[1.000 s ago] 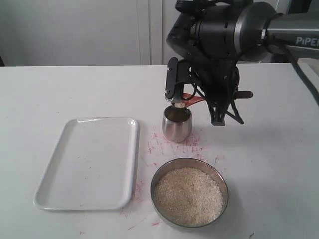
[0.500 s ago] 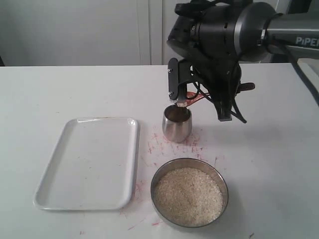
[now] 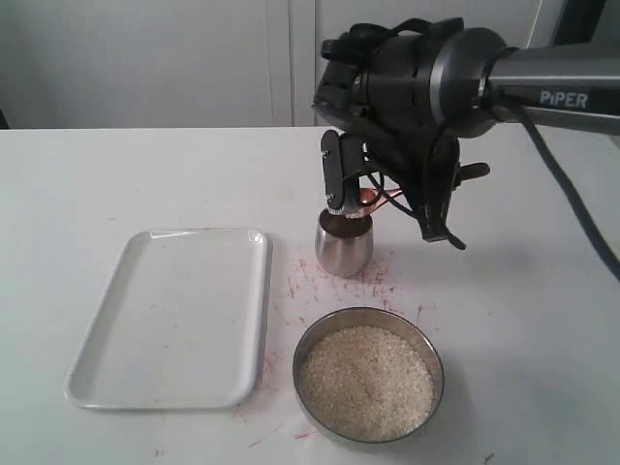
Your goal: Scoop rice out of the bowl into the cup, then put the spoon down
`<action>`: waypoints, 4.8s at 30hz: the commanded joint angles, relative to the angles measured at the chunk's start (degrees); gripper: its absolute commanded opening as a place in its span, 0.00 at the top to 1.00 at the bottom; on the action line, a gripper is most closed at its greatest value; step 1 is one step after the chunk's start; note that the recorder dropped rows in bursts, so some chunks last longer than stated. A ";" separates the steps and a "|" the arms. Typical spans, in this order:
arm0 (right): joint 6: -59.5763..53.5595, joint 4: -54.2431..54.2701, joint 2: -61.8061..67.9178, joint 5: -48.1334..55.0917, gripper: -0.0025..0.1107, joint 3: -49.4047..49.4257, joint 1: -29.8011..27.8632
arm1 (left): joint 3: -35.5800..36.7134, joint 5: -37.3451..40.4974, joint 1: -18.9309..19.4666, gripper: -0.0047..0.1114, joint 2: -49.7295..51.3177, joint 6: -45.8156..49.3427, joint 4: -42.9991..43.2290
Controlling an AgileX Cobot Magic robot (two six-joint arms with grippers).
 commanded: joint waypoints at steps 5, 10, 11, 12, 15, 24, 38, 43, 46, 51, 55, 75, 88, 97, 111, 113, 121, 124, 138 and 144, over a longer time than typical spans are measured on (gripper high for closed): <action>0.47 -3.89 -0.06 0.22 0.98 -0.03 2.35 | 0.29 0.18 -0.40 0.84 -0.17 0.16 -0.30; 1.56 -4.77 -0.06 0.22 0.98 -0.03 2.38 | 0.29 0.18 -0.40 0.84 -0.17 0.16 -0.30; 2.00 -4.77 -0.06 0.22 0.98 -0.03 2.38 | 0.29 0.18 -0.40 0.84 -0.17 0.16 -0.30; 2.00 -4.77 -0.06 0.22 0.98 -0.03 2.38 | 0.29 0.18 -0.40 0.84 -0.17 0.16 -0.30; 2.02 -4.49 -0.06 0.22 0.98 -0.03 2.90 | 0.29 0.18 -0.40 0.84 -0.17 0.16 -0.30; 2.26 -4.29 -0.06 0.22 0.98 -0.03 3.17 | 0.29 0.18 -0.40 0.84 -0.17 0.16 -0.30; 2.26 -2.00 -0.06 0.22 0.98 0.02 2.01 | 0.29 0.18 -0.40 0.84 -0.17 0.16 -0.30; 2.34 -1.57 -0.18 0.22 0.98 0.12 1.37 | 0.29 0.18 -0.40 0.84 -0.17 0.16 -0.30; 2.64 -1.58 -0.18 0.22 0.98 1.14 0.69 | 0.29 0.18 -0.40 0.84 -0.17 0.16 -0.30; 3.25 -2.47 -0.38 0.22 0.98 3.54 0.29 | 0.29 0.18 -0.40 0.84 -0.17 0.16 -0.30; 3.25 -3.44 -0.47 0.22 0.98 4.67 0.29 | 0.29 0.18 -0.40 0.84 -0.17 0.16 -0.30; 4.84 -5.65 -1.95 0.22 0.98 4.63 0.41 | 0.29 0.18 -0.40 0.84 -0.17 0.16 -0.30; 3.21 -7.42 -2.20 -0.48 0.98 4.63 2.76 | 0.29 0.18 -0.40 0.84 -0.17 0.16 -0.30; 4.32 -8.82 -2.18 -0.18 0.98 4.63 3.28 | 0.29 0.18 -0.40 0.84 -0.17 0.16 -0.30; 4.83 -10.69 -2.18 0.22 0.98 4.63 3.93 | 0.29 0.18 -0.40 0.84 -0.17 0.16 -0.30; 5.44 -12.11 -2.18 0.22 0.98 4.63 3.93 | 0.29 0.18 -0.40 0.84 -0.17 0.16 -0.30; 4.32 -9.18 -2.18 0.22 0.98 4.63 3.93 | 0.29 0.18 -0.40 0.84 -0.17 0.16 -0.30; 6.95 -11.87 -2.18 0.22 0.98 4.63 3.93 | 0.29 0.18 -0.40 0.84 -0.17 0.16 -0.30; 8.13 -12.73 -2.18 0.22 0.98 4.63 3.93 | 0.29 0.18 -0.40 0.84 -0.17 0.16 -0.30; 3.89 -9.20 -2.18 0.22 0.98 4.63 3.93 | 0.29 0.18 -0.40 0.84 -0.17 0.16 -0.30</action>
